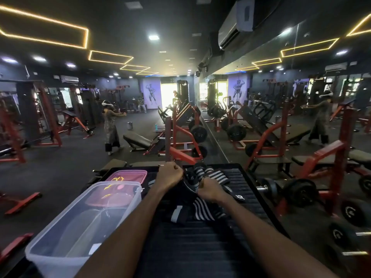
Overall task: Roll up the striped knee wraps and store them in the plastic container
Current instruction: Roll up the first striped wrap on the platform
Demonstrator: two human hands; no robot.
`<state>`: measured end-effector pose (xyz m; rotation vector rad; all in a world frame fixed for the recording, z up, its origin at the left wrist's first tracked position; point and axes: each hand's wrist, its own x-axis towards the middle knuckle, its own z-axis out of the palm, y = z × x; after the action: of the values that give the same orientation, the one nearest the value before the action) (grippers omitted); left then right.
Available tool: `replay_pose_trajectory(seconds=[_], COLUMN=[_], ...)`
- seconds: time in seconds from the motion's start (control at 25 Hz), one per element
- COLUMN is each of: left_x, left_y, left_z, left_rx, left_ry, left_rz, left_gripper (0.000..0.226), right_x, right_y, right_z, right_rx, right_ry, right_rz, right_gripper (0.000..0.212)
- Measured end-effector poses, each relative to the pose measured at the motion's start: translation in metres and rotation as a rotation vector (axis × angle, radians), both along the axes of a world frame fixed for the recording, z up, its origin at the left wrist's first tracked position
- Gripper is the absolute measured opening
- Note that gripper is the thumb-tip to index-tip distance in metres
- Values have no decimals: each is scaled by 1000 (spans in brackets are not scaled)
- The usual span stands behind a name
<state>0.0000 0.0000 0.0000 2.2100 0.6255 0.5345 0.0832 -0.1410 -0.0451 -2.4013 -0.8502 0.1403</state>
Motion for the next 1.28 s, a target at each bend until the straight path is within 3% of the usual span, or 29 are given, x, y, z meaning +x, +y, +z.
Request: replay_pose_trajectory(seconds=[0.16,0.24,0.4,0.56,0.72,0.84,1.0,1.12,1.2,1.28], left_x=[-7,-10,-15,-9,-4,-7,-9,-6,-8,-8], left_y=[8,11,9,-3,-13,-18,-19,-17,-20,-20], left_z=[-6,-7,-13,-21,-26,-24,-18,-18,-14,-12], left_rx=[25,-16,-320,-545,-587,-633,-740,-708,-684,-717], left_ry=[129,181,271,343,254,161,55,-24,-58,-93], left_rz=[26,43,10,-79,-80,-23,47,82,105,111], left_gripper=[30,31,57,72,42,31,45,53,57,55], right_x=[-7,-8,-14,-19,-25,-20,-17,-23,-22,-20], right_y=[-3,-4,-3,0,-9,-22,-36,-37,-37,-39], right_z=[-11,-3,16,15,17,10,-4,4,11,18], right_rx=[-70,26,165,187,149,37,-112,-26,52,158], right_ry=[44,73,155,174,240,285,248,170,240,355], right_rz=[34,43,63,145,276,329,297,274,243,212], right_gripper=[33,36,21,29,19,24,17,10,3,10])
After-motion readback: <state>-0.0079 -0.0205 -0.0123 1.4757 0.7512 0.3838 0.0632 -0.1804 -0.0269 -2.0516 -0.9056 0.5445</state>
